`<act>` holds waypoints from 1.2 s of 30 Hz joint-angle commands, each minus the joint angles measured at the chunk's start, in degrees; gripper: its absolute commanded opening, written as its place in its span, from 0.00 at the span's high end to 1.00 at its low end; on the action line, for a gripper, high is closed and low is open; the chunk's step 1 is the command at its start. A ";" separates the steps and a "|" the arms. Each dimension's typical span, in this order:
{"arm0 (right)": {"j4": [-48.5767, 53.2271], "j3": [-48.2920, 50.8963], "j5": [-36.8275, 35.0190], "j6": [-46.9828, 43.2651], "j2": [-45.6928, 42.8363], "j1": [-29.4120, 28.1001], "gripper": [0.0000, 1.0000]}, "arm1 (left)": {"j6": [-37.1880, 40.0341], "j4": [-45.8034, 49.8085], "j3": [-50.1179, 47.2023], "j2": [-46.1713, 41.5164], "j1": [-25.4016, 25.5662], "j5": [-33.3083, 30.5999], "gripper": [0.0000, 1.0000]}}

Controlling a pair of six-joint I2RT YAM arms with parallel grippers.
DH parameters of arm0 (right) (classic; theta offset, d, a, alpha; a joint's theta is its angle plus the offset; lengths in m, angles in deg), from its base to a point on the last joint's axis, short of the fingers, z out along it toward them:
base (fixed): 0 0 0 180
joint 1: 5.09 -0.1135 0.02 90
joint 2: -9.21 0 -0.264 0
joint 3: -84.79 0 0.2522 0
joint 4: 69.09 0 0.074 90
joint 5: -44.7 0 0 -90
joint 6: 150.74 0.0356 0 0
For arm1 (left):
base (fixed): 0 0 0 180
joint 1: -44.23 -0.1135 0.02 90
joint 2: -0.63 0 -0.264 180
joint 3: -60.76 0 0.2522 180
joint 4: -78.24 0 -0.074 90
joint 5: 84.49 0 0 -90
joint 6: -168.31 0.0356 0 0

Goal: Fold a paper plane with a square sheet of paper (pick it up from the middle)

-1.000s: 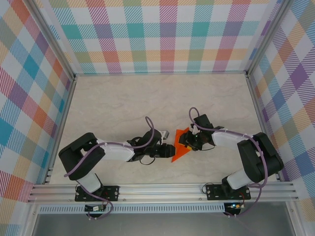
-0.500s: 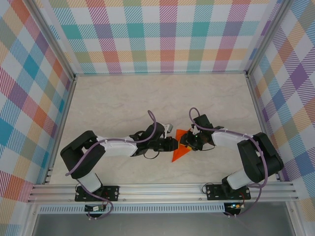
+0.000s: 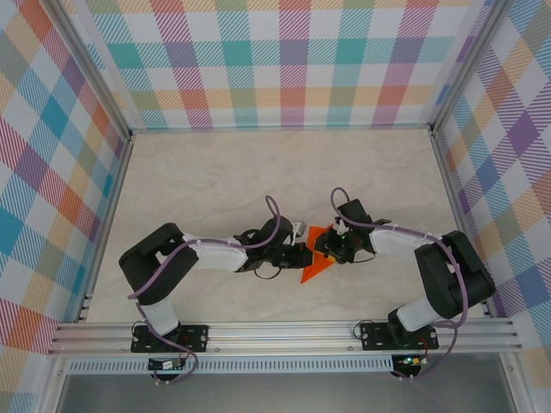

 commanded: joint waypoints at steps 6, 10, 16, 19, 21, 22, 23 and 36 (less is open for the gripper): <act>6.61 1.05 -7.74 0.56 1.85 -0.18 0.59 | 0.23 4.14 2.10 1.53 -0.98 -0.24 0.95; 7.06 0.85 -8.37 0.46 2.45 -0.63 0.59 | -0.06 4.55 2.39 2.40 -0.93 -0.33 0.97; 7.40 0.67 -8.97 0.38 3.39 -1.11 0.60 | -0.27 5.08 2.59 3.03 -0.99 -0.72 0.98; 8.00 0.41 -9.59 0.47 3.77 -1.29 0.60 | -0.13 5.47 2.56 3.02 -1.10 -1.04 0.98; 8.60 0.03 -10.25 0.56 4.08 -1.45 0.60 | -0.12 5.57 2.66 3.16 -1.09 -1.12 0.98; 8.85 -0.02 -10.47 0.64 4.28 -1.46 0.60 | -0.11 5.63 2.74 3.29 -1.02 -1.25 0.98; 9.17 -0.18 -10.73 0.76 4.51 -1.55 0.60 | -0.22 5.65 2.68 3.37 -1.03 -1.35 0.98; 11.67 -1.77 -13.29 2.03 7.65 -2.52 0.61 | 0.07 6.79 2.85 3.38 -1.16 -2.53 0.98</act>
